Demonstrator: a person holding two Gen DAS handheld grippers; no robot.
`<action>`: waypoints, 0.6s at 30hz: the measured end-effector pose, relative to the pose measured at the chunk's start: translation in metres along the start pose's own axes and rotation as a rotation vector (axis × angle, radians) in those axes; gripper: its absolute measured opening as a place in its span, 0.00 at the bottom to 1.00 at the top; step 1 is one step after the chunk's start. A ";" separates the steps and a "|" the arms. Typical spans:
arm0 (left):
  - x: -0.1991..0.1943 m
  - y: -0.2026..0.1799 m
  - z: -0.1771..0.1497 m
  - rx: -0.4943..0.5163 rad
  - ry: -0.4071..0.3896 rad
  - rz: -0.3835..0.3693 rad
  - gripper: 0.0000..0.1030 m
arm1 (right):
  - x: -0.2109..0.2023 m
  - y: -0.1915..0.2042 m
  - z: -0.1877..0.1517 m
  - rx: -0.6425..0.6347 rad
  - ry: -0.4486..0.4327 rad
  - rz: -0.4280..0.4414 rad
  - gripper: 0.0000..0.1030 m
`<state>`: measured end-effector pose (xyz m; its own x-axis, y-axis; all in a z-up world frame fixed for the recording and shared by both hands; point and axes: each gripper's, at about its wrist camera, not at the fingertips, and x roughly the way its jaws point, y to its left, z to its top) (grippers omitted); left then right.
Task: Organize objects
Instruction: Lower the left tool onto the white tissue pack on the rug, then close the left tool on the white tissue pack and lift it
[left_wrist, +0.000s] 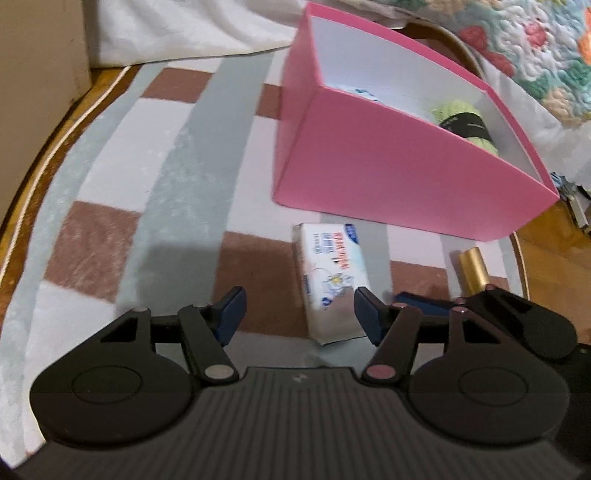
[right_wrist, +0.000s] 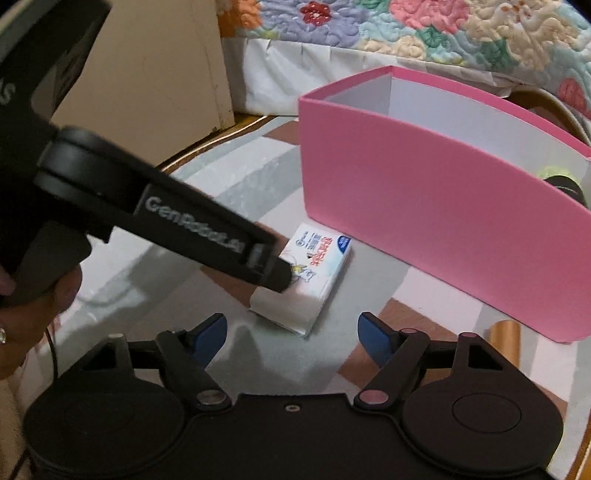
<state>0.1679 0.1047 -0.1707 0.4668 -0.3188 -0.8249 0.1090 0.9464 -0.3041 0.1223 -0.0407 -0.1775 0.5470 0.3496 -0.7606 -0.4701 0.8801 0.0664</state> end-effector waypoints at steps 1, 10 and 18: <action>0.001 -0.001 -0.001 0.002 -0.006 -0.009 0.57 | 0.002 0.001 0.000 -0.005 0.001 -0.008 0.73; 0.011 -0.003 -0.005 -0.012 -0.027 -0.102 0.34 | 0.013 0.002 0.000 -0.017 -0.027 -0.025 0.57; 0.007 -0.001 -0.014 -0.077 0.020 -0.147 0.33 | 0.001 0.008 -0.005 0.005 0.001 -0.014 0.49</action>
<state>0.1589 0.1013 -0.1829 0.4334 -0.4552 -0.7778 0.1069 0.8830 -0.4571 0.1150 -0.0347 -0.1810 0.5534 0.3367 -0.7619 -0.4588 0.8866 0.0586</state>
